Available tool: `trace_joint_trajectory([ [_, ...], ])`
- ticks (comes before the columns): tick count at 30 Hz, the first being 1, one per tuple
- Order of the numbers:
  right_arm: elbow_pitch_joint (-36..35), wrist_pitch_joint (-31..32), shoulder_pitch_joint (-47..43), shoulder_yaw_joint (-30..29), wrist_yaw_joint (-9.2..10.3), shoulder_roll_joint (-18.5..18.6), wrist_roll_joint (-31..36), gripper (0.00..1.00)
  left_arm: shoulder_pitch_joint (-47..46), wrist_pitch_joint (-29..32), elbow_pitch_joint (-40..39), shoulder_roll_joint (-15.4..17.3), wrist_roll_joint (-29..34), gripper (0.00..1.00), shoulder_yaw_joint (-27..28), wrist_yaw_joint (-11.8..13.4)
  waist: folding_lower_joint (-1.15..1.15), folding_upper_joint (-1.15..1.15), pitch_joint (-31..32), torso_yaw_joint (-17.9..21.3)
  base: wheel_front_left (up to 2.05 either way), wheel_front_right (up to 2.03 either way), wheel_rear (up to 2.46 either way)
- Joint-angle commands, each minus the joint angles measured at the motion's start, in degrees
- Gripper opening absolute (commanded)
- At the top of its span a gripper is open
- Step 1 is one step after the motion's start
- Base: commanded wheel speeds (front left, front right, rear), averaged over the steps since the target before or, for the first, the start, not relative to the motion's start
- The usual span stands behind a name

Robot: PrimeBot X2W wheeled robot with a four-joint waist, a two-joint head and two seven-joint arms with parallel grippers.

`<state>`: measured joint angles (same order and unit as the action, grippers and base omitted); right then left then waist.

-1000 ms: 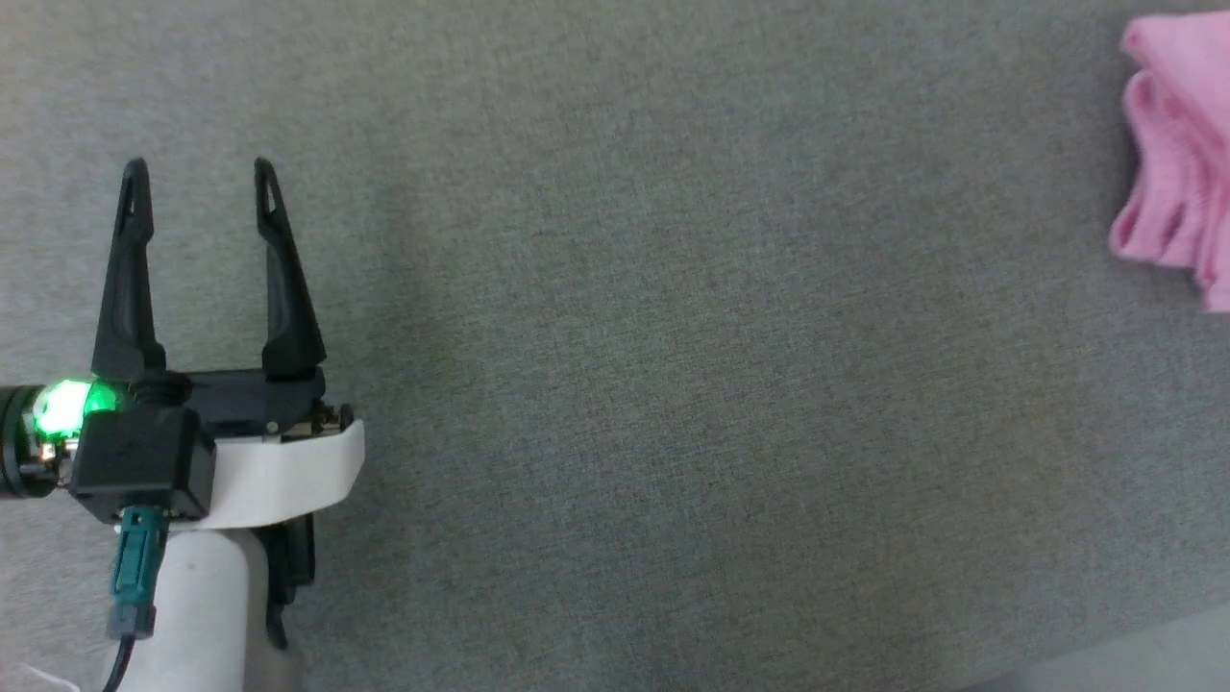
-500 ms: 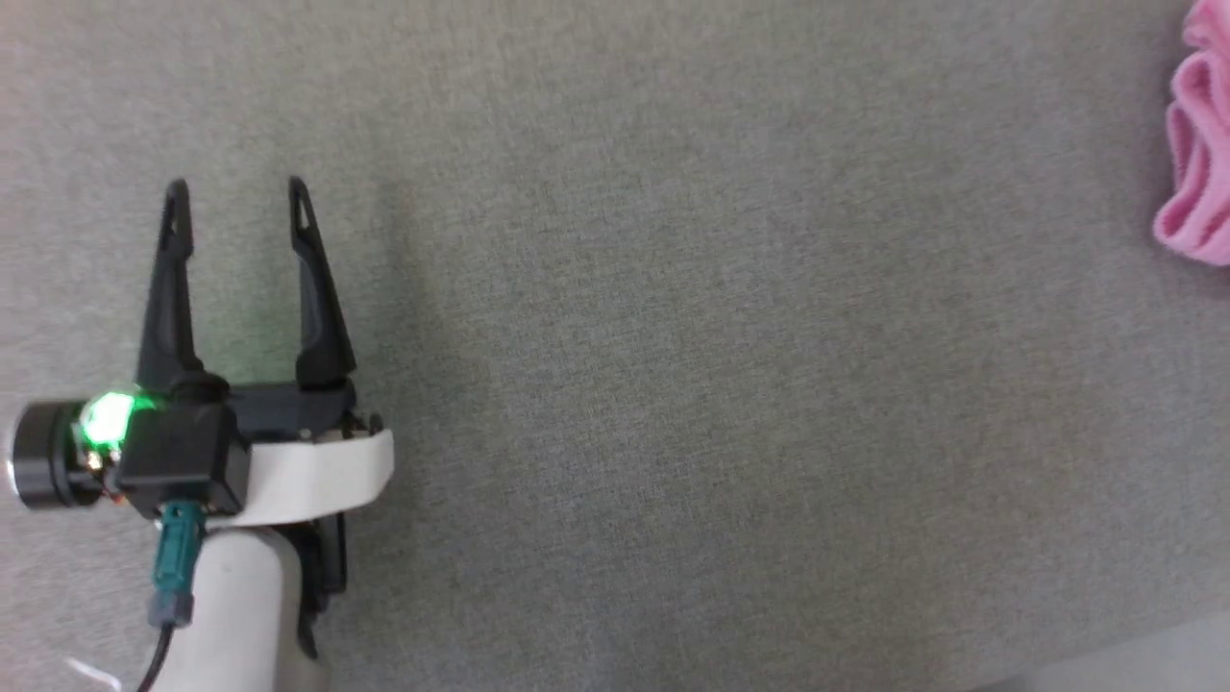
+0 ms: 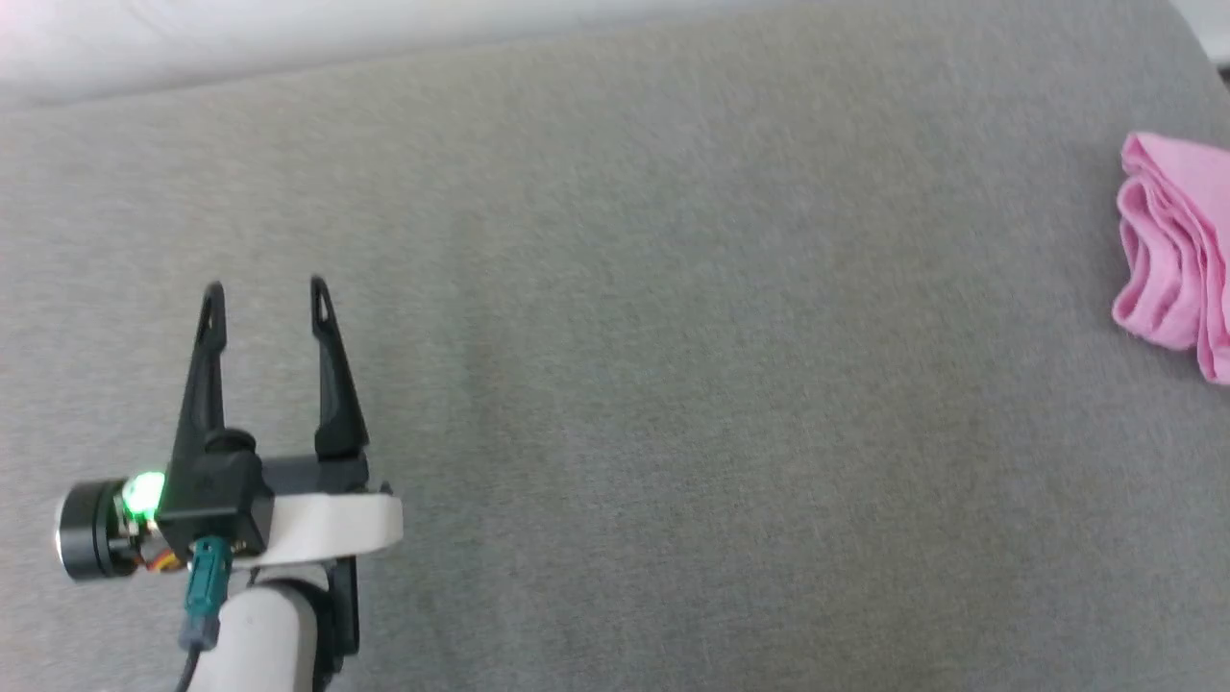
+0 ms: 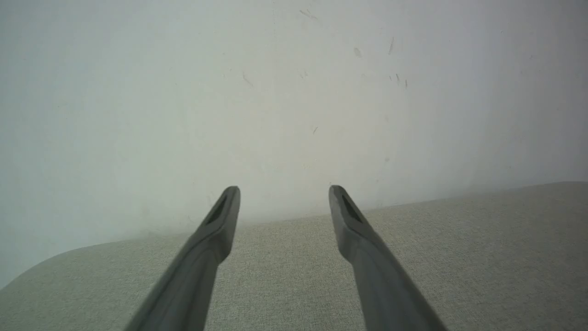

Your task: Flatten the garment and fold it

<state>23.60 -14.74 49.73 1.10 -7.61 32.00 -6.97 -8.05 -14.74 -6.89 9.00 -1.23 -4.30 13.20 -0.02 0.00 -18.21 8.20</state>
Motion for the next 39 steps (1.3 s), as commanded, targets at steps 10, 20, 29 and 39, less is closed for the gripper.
trace_joint_trajectory([
  [10, -14.9, -0.3, -24.2, -0.3, 0.12, -16.4, -1.1, 1.0, 5.3, -0.3, 2.6, -1.4, -0.4, 1.0, 0.6, -0.7, 0.02, 0.0, 11.4, -6.5, 0.0, 0.0, 0.0],
  [20, -15.6, -0.3, -40.3, -1.9, 0.12, -25.5, -2.6, 1.0, 7.6, -0.3, 5.6, -2.1, -0.7, 1.0, -0.2, -2.8, 0.02, 0.0, 14.8, -8.9, 0.0, 0.0, 0.0],
  [29, -16.8, 0.2, -43.3, -2.2, 0.0, -26.8, -1.5, 0.0, 8.4, 0.2, 6.5, -2.2, -1.2, 0.0, 0.0, -3.9, 0.02, 0.0, 15.6, -8.7, 0.0, 0.0, 0.0],
  [39, -17.3, 1.3, -43.8, -2.1, 0.01, -27.0, -0.9, 0.0, 8.3, 1.3, 6.6, -2.4, -1.0, 0.0, 0.3, -4.6, 0.02, 0.0, 15.8, -8.6, 0.0, 0.0, 0.0],
])
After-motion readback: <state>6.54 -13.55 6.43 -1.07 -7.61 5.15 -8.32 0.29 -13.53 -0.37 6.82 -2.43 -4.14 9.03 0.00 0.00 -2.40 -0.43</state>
